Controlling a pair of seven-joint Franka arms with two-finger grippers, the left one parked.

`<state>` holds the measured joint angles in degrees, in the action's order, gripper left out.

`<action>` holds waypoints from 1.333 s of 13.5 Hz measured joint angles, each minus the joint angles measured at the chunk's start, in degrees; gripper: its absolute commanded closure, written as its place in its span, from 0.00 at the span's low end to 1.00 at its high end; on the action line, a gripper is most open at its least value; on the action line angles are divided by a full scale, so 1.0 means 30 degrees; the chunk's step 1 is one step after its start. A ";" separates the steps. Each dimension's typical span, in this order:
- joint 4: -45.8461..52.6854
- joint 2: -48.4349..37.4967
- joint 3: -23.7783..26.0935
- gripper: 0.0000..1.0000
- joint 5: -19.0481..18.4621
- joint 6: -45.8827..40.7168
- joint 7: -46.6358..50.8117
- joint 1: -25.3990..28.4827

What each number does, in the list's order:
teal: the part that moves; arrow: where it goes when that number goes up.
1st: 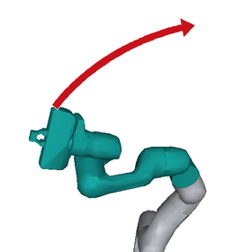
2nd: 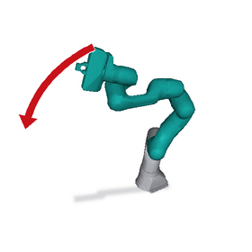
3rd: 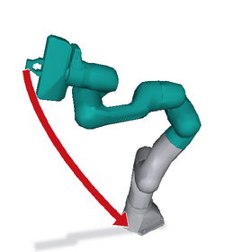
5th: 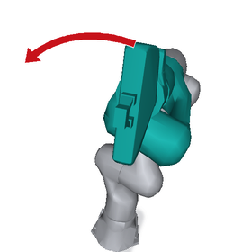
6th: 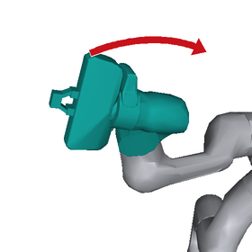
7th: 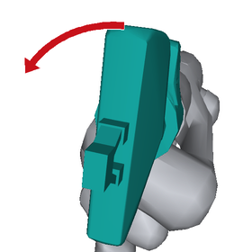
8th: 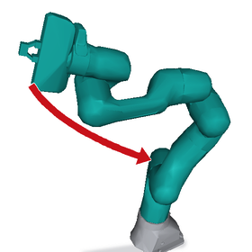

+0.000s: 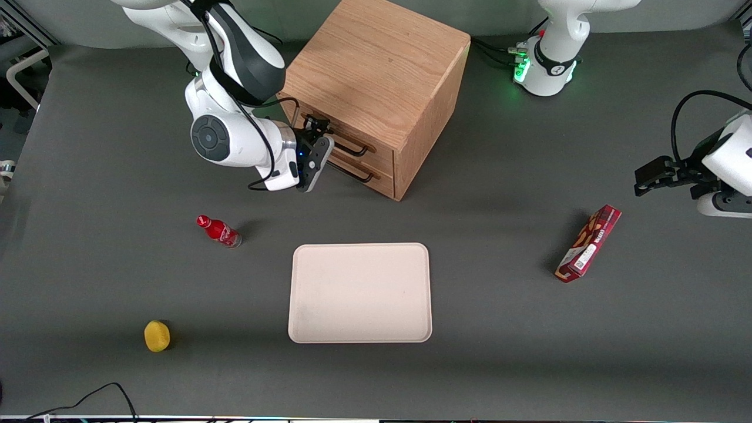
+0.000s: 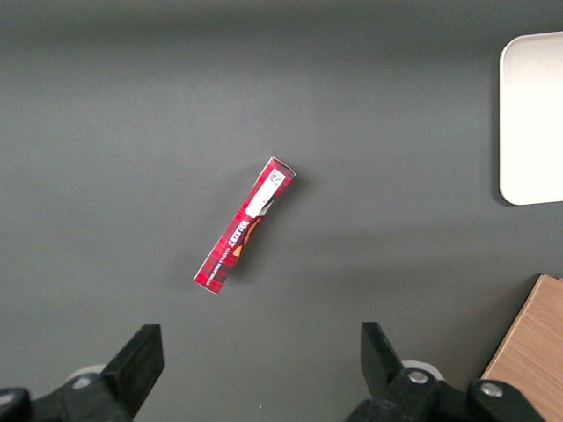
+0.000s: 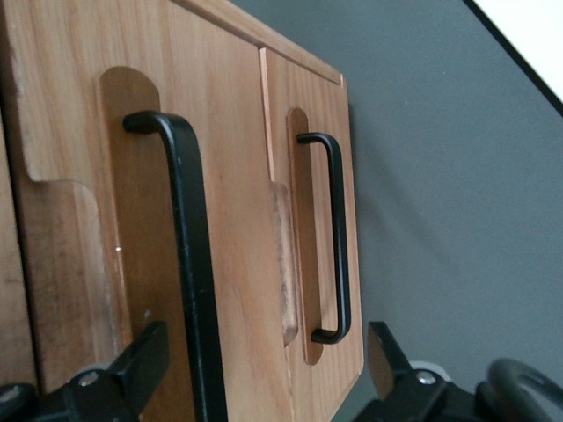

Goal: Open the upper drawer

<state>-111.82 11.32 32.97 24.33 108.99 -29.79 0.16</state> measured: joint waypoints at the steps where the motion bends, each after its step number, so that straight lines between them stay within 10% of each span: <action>1: -0.0016 0.0021 0.0000 0.00 0.0000 0.0186 0.0000 -0.0001; 18: 0.4774 0.3749 -0.1327 0.00 -0.3848 -0.0486 -0.0050 -0.0434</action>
<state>-97.50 22.57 28.99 12.79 107.53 -29.94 -1.14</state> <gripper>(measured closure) 0.000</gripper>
